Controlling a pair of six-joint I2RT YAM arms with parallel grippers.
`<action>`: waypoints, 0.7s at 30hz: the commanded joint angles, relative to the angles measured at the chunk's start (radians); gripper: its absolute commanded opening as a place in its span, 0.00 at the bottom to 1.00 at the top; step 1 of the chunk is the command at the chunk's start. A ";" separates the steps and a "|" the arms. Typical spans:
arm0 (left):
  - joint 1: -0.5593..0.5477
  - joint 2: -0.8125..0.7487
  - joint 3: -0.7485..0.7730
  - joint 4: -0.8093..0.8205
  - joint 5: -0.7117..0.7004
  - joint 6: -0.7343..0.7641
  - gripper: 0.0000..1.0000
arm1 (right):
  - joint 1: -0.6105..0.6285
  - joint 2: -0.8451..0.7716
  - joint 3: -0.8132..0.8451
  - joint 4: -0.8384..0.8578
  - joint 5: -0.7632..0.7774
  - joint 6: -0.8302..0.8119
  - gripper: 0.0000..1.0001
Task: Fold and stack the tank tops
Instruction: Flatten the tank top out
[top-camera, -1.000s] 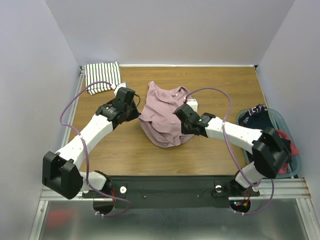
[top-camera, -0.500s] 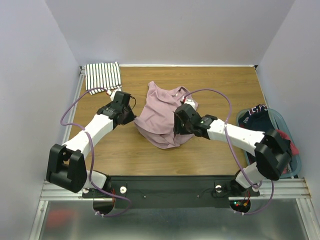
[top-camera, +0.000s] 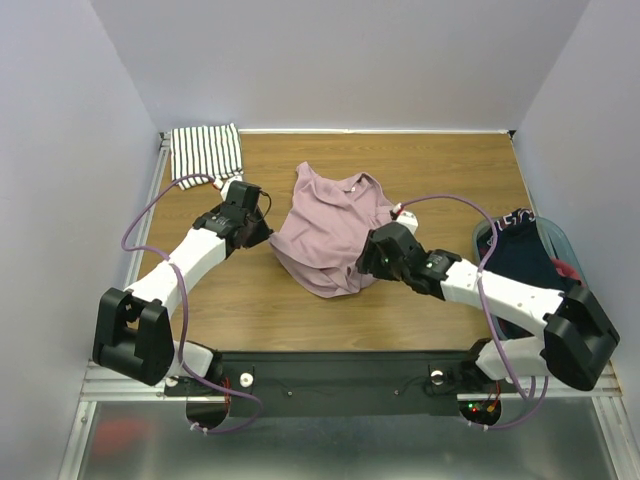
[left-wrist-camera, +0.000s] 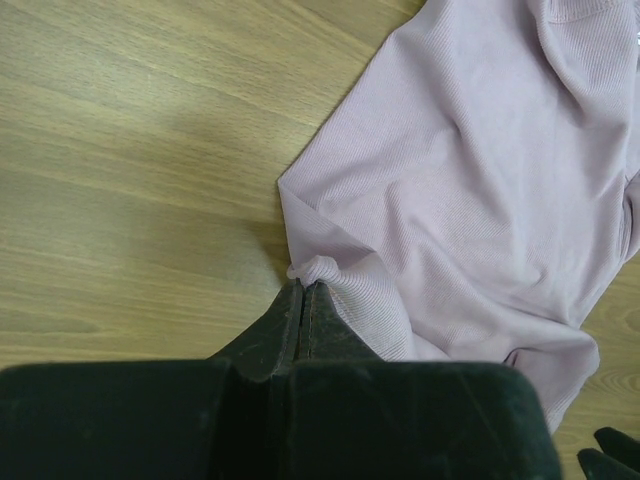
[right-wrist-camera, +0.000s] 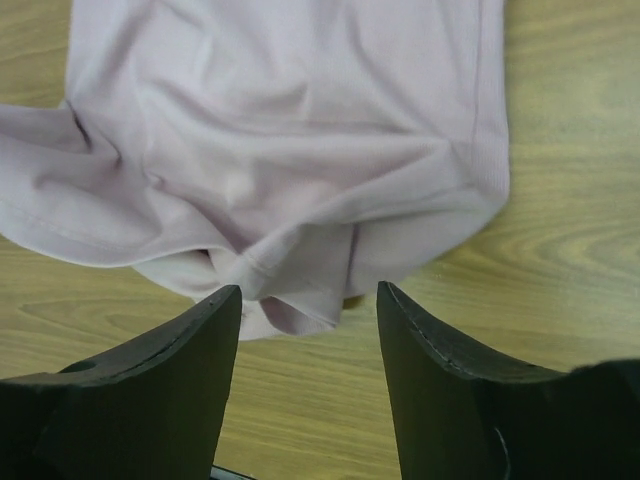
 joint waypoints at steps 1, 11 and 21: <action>0.006 -0.010 -0.018 0.025 0.004 0.014 0.00 | 0.007 -0.032 -0.052 0.106 -0.020 0.142 0.64; 0.006 -0.011 -0.016 0.031 0.010 0.017 0.00 | 0.005 -0.072 -0.147 0.252 -0.014 0.337 0.57; 0.006 -0.008 -0.016 0.036 0.019 0.021 0.00 | 0.005 -0.061 -0.225 0.358 -0.026 0.490 0.56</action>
